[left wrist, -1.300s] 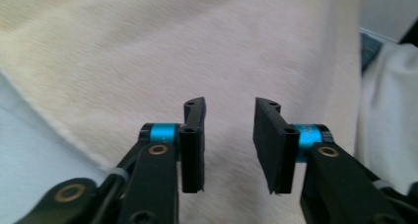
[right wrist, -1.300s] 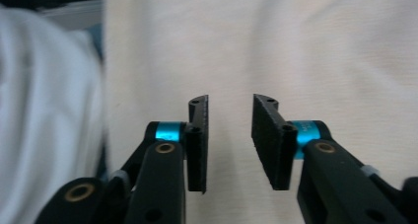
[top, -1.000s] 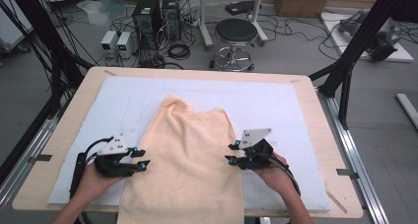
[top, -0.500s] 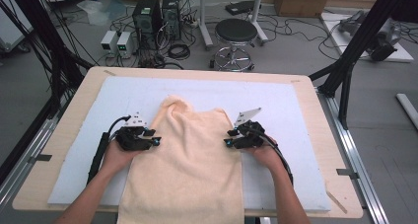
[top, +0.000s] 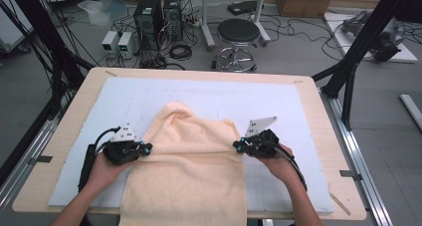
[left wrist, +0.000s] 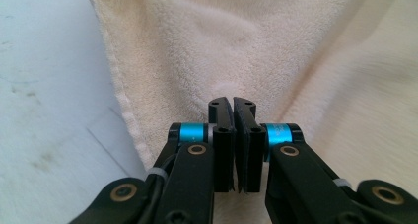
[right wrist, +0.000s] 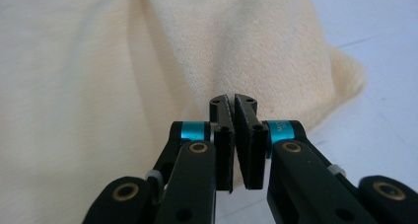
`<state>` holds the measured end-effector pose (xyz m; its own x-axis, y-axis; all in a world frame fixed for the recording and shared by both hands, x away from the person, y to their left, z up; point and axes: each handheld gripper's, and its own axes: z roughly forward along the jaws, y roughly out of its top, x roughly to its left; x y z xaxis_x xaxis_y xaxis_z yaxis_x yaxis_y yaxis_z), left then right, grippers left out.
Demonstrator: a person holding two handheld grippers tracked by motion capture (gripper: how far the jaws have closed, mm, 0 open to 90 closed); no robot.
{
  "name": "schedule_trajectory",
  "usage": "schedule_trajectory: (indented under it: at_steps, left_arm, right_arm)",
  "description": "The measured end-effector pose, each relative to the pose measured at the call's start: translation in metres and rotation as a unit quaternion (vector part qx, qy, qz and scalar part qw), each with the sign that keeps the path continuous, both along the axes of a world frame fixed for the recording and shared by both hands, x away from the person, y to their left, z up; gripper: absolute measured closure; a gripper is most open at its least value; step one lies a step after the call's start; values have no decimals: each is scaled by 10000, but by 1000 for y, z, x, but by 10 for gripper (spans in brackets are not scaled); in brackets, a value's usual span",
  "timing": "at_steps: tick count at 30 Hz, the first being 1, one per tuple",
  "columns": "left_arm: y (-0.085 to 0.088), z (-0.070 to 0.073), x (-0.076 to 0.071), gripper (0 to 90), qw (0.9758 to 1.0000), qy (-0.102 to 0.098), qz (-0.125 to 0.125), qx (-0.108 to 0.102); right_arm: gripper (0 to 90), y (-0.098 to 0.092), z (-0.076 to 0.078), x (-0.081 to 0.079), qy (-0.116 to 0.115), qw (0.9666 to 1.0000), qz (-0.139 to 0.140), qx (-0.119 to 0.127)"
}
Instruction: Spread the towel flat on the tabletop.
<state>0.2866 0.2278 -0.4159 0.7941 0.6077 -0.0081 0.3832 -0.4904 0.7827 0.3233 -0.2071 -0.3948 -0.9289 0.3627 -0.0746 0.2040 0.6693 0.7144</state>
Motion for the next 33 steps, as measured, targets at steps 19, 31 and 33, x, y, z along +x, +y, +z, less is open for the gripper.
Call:
schedule_trajectory:
  at_steps: [19,31,33]
  left_arm:
    - [-22,26,-7,557,9995,-173,-243,-66]
    - [-43,-10,60,548,9969,355,502,500]
    - [-40,-18,65,595,9965,468,504,467]
  right_arm:
    - [624,22,22,-11,-208,9996,115,148]
    - [558,30,-25,67,403,9976,-557,-24]
    - [608,31,-32,71,666,9963,-543,-14]
